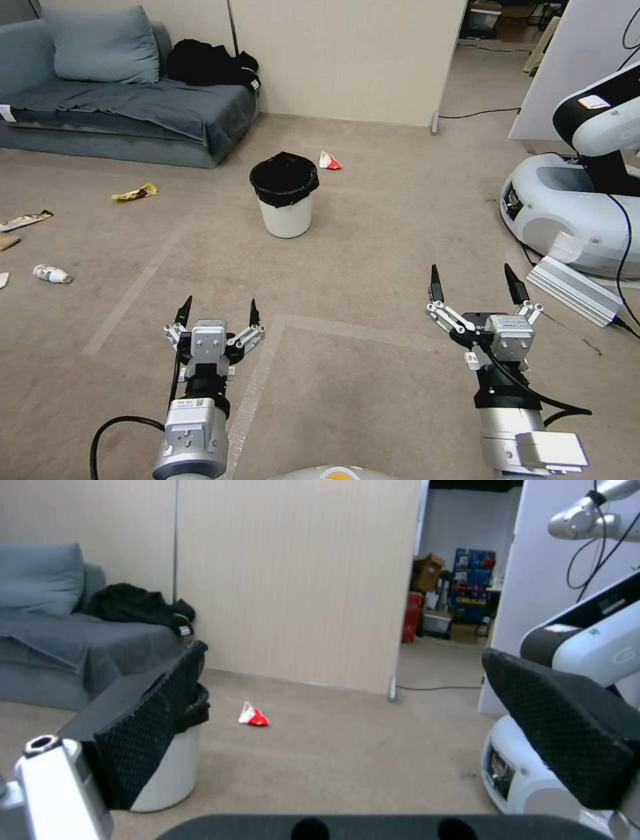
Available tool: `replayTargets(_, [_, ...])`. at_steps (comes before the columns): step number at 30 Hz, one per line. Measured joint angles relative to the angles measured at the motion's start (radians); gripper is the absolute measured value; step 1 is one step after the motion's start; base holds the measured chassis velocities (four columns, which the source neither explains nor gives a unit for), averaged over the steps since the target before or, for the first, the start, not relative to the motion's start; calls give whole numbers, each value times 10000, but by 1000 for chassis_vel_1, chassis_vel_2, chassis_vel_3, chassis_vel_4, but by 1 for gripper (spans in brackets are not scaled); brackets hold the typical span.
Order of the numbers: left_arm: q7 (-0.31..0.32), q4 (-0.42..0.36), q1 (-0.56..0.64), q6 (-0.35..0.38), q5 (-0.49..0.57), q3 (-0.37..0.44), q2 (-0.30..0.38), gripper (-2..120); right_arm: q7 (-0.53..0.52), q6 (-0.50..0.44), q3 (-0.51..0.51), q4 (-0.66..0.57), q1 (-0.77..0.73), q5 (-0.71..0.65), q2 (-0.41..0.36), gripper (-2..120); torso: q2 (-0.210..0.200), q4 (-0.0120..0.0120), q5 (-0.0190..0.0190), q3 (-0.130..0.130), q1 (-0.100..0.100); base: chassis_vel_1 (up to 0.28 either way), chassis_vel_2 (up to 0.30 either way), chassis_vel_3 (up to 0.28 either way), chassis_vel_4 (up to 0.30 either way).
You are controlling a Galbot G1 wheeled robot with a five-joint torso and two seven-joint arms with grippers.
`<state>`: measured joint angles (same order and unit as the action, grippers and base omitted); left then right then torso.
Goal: Pick up the trash bin, then pick up the garbage from the floor and place it into the trash bin.
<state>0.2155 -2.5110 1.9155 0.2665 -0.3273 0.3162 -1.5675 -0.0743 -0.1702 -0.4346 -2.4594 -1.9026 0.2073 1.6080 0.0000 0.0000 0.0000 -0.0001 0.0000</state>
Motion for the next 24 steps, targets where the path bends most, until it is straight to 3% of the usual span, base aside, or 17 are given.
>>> replayTargets(18, [-80,74,-78,-23,-52,56,-37,100,140,-57,-112,133,73,-46,12,100,0,0,0,0,-1,-20,17,11,-14])
replayTargets(24, [-82,88,-93,-35,-81,67,-63,100,150,-57,-120,166,97,-70,7,100,0,0,1,2,0,-160,168,172,-159])
